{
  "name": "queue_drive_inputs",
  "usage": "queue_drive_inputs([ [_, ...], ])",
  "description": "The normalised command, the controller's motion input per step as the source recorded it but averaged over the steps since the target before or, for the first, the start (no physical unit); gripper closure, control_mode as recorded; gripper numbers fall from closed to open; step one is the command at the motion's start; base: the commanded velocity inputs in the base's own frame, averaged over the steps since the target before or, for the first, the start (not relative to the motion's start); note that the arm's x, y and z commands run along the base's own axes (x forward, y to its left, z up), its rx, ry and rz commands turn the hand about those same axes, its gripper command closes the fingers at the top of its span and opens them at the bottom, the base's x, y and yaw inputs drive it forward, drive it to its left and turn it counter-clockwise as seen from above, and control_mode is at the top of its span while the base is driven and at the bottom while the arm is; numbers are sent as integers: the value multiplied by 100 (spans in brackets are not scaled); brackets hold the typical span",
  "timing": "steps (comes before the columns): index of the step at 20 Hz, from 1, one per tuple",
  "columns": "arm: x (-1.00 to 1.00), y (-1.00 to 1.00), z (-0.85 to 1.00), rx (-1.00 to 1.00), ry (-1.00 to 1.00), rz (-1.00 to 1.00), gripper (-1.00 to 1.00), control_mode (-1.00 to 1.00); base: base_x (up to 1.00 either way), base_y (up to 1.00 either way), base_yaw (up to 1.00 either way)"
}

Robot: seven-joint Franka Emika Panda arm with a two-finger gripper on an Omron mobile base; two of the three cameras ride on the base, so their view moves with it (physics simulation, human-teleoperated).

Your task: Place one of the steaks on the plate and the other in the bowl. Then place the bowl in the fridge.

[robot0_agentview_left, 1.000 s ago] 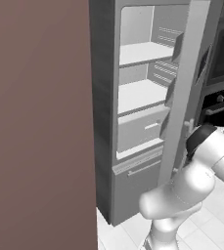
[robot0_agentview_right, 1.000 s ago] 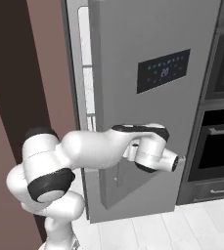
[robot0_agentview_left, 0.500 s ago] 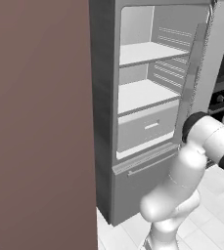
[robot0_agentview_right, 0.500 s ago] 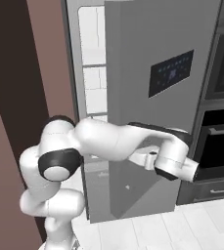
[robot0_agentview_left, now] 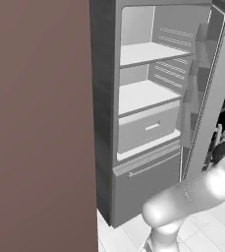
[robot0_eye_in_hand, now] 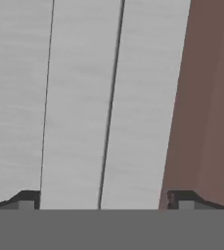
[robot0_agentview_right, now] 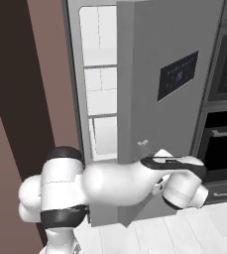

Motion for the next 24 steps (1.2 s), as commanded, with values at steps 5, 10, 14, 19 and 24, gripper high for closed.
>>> queue_drive_inputs([
  [5,-10,-10,-5,-13,-37,-44,-100,-100,0,0,0],
  [10,-47,-15,1,-1,-4,-63,-100,-100,0,0,0],
  [14,-90,-12,29,0,3,-52,-100,-100,0,0,0],
  [19,-98,26,62,-8,0,-19,-100,-100,0,0,0],
  [24,-48,93,71,-27,4,-1,-100,-100,0,0,0],
])
